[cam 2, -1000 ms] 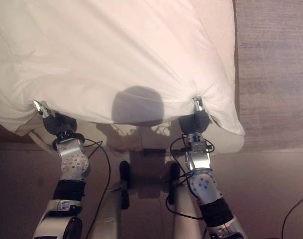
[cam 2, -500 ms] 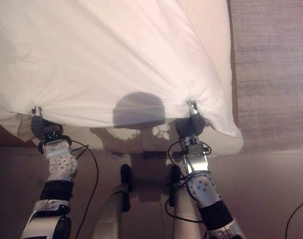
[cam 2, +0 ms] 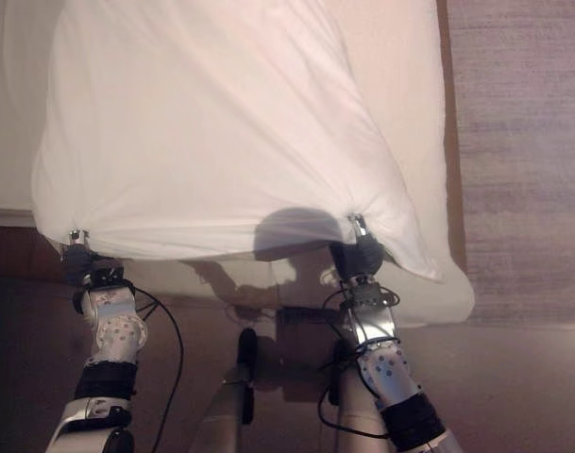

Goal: Make the bed

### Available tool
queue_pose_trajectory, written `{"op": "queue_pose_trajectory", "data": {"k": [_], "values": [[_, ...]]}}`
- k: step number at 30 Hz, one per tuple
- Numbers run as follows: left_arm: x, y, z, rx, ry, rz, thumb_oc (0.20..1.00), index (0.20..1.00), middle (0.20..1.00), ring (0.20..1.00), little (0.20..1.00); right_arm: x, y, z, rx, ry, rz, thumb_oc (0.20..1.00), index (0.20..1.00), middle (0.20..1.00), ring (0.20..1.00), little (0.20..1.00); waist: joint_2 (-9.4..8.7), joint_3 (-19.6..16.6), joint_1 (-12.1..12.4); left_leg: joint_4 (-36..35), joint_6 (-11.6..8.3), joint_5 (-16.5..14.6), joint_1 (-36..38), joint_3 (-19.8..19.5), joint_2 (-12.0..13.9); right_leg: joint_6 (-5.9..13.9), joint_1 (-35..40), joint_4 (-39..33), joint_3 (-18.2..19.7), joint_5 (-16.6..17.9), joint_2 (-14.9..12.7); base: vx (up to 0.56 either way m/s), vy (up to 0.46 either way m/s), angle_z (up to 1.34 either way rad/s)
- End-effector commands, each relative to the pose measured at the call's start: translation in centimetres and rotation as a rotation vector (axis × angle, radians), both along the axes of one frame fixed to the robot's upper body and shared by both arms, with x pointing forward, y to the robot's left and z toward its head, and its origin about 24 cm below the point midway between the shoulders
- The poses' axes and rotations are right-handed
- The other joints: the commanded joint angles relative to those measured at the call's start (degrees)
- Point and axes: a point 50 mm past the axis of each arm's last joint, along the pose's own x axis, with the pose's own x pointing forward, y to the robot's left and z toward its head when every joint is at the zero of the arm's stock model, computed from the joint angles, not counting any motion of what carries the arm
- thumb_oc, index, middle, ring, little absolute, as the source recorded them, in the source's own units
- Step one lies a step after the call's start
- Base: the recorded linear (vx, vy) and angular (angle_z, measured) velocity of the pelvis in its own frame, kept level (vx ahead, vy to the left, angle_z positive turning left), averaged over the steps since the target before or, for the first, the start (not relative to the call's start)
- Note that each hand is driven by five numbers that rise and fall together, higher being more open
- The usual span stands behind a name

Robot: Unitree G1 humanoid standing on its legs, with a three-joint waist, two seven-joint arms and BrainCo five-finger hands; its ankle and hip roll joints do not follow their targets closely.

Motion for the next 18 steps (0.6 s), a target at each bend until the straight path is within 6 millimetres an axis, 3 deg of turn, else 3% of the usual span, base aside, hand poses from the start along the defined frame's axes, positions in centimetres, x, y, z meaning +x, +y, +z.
{"op": "queue_pose_trajectory", "data": {"k": [1, 2, 3, 4, 5, 6, 7, 8, 9, 10, 11, 13, 14, 15, 16, 18], "values": [[-4.2, 5.2, 0.3, 0.064, -0.06, 0.268, 0.2, 0.2, 0.2, 0.2, 0.2, -1.3, -5.1, 0.8, 0.069, -0.107, -0.211, 0.2, 0.2, 0.2, 0.2, 0.2, -0.09, -4.24, 0.18, -8.42, -0.94, 7.64, 2.5, -6.69, 1.68, 4.89, 2.98, -10.91, 4.36, 5.26, 2.27, -0.04, 0.515, -0.2], [-4.0, 4.2, 0.4, 0.052, -0.108, 0.221, 0.2, 0.2, 0.2, 0.2, 0.2, -1.1, -5.6, 0.3, 0.052, -0.086, -0.228, 0.2, 0.2, 0.2, 0.2, 0.2, -0.32, -3.98, -0.49, -1.86, 0.02, 1.75, 0.71, -3.37, -0.93, 6.73, 3.57, -12.98, 5.42, 7.72, -0.57, -0.04, 0.566, -0.15], [-3.5, 3.2, 1.1, 0.071, -0.148, 0.171, 0.2, 0.2, 0.2, 0.2, 0.2, -1.1, -6.1, 0.4, 0.051, -0.094, -0.251, 0.2, 0.2, 0.2, 0.2, 0.2, -0.74, -3.58, -0.62, 4.14, 0.49, -1.67, -1.04, -0.61, -3.16, 8.23, 5.04, -16.01, 5.92, 10.63, -3.59, -0.06, 0.582, -0.05], [-3.4, 3.2, 1.1, 0.072, -0.15, 0.169, 0.2, 0.2, 0.2, 0.2, 0.2, -1.1, -6.1, 0.4, 0.051, -0.095, -0.252, 0.2, 0.2, 0.2, 0.2, 0.2, -0.78, -3.54, -0.52, 4.98, 0.7, -1.82, -1.61, -0.58, -3.43, 8.46, 5.04, -16.48, 6.06, 11.13, -3.77, 0.02, 0.744, 0.22], [-3.4, 2.0, 0.6, 0.055, -0.168, 0.113, 0.2, 0.2, 0.2, 0.2, 0.2, -1.4, -6.4, 0.3, 0.068, -0.095, -0.262, 0.2, 0.2, 0.2, 0.2, 0.2, -0.71, -3.6, -0.67, 11.17, 2.92, -7.31, -4.3, 0.74, -8.57, 9.85, 8.34, -25.63, 7.92, 19.45, -8.77, 0.02, 0.558, 0.34], [-3.4, 2.0, 0.6, 0.055, -0.169, 0.112, 0.2, 0.2, 0.2, 0.2, 0.2, -1.4, -6.4, 0.3, 0.068, -0.095, -0.263, 0.2, 0.2, 0.2, 0.2, 0.2, -0.8, -3.73, -0.69, 11.5, 3.1, -7.12, -4.77, 0.81, -8.85, 10.05, 8.39, -26.4, 7.98, 20.16, -9.04, 0.07, 0.799, 0.35], [-3.4, 1.6, 0.6, 0.061, -0.182, 0.089, 0.2, 0.2, 0.2, 0.2, 0.2, -1.5, -6.5, -0.1, 0.066, -0.077, -0.266, 0.2, 0.2, 0.2, 0.2, 0.2, -0.5, -4.13, -0.7, 12.61, 4.4, -8.96, -5.8, 1.95, -10.71, 10.26, 8.96, -31.08, 7.43, 26.01, -12.55, 0.08, 0.76, 0.07], [-3.3, 0.0, 0.5, 0.105, -0.176, 0.016, 0.2, 0.2, 0.2, 0.2, 0.2, -1.4, -5.7, -0.7, 0.076, -0.061, -0.253, 0.2, 0.2, 0.2, 0.2, 0.2, 0.5, -5.05, -0.21, 14.14, 6.2, -11.17, -6.15, 4.25, -12.09, 8.8, 11.2, -36.65, 4.51, 28.43, -14.52, 0.09, 0.959, -0.13], [-3.0, -0.4, 0.7, 0.103, -0.185, 0.0, 0.2, 0.2, 0.2, 0.2, 0.2, -1.6, -5.5, -1.0, 0.078, -0.055, -0.246, 0.2, 0.2, 0.2, 0.2, 0.2, 0.5, -5.14, -0.93, 13.9, 7.06, -11.03, -6.22, 4.65, -13.11, 7.53, 11.7, -33.94, 5.66, 24.53, -11.92, 0.05, 0.698, -0.47], [-2.9, -0.4, 0.7, 0.103, -0.186, 0.0, 0.2, 0.2, 0.2, 0.2, 0.2, -1.6, -5.5, -1.0, 0.079, -0.056, -0.246, 0.2, 0.2, 0.2, 0.2, 0.2, 0.42, -5.15, -1.0, 13.88, 7.07, -10.82, -6.36, 4.63, -13.24, 7.52, 11.32, -33.42, 5.76, 24.32, -12.01, -0.04, 0.552, -0.77], [-2.6, -1.3, 1.6, 0.133, -0.221, -0.046, 0.2, 0.2, 0.2, 0.2, 0.2, -1.4, -5.1, -1.6, 0.098, -0.028, -0.236, 0.2, 0.2, 0.2, 0.2, 0.2, 0.65, -4.92, -1.74, 11.84, 7.88, -9.76, -5.67, 5.46, -14.89, 6.47, 9.34, -30.42, 5.29, 19.42, -6.06, -0.02, 0.467, -0.68], [-2.9, -1.6, 1.8, 0.146, -0.231, -0.056, 0.2, 0.2, 0.2, 0.2, 0.2, -1.5, -5.0, -2.4, 0.106, 0.0, -0.239, 0.2, 0.2, 0.2, 0.2, 0.2, 0.03, -4.05, -2.15, 8.32, 8.15, -8.95, -3.03, 6.8, -15.93, 4.67, 7.37, -24.94, 2.4, 13.87, 1.96, -0.02, 0.444, -0.28], [-2.8, -1.8, 1.9, 0.158, -0.227, -0.067, 0.2, 0.2, 0.2, 0.2, 0.2, -1.5, -4.9, -2.9, 0.105, 0.017, -0.235, 0.2, 0.2, 0.2, 0.2, 0.2, -0.55, -4.01, -2.45, 6.09, 8.11, -8.17, -1.87, 7.51, -16.77, 4.29, 7.29, -23.38, 1.14, 12.76, 5.02, -0.03, 0.179, -0.19], [-2.8, -1.8, 1.9, 0.158, -0.227, -0.066, 0.2, 0.2, 0.2, 0.2, 0.2, -1.5, -4.9, -2.9, 0.106, 0.017, -0.235, 0.2, 0.2, 0.2, 0.2, 0.2, -0.66, -4.0, -2.5, 5.78, 8.09, -7.81, -1.85, 7.53, -16.86, 4.27, 7.16, -23.35, 1.17, 12.89, 4.92, -0.01, 0.125, -0.17], [-2.7, -2.1, 2.1, 0.157, -0.226, -0.072, 0.2, 0.2, 0.2, 0.2, 0.2, -1.6, -4.9, -3.1, 0.107, 0.024, -0.237, 0.2, 0.2, 0.2, 0.2, 0.2, -1.13, -4.05, -2.94, 3.5, 8.02, -6.98, -0.7, 7.7, -17.76, 3.9, 6.81, -22.04, 1.26, 12.07, 8.45, 0.01, 0.097, -0.06], [-2.4, -2.6, 2.1, 0.156, -0.207, -0.082, 0.2, 0.2, 0.2, 0.2, 0.2, -1.8, -4.8, -3.6, 0.102, 0.043, -0.241, 0.2, 0.2, 0.2, 0.2, 0.2, -1.63, -4.71, -3.28, 1.37, 8.14, -5.91, 0.37, 7.76, -19.47, 3.15, 7.19, -21.79, 1.94, 11.44, 12.52, 0.03, 0.107, 0.01]]}}
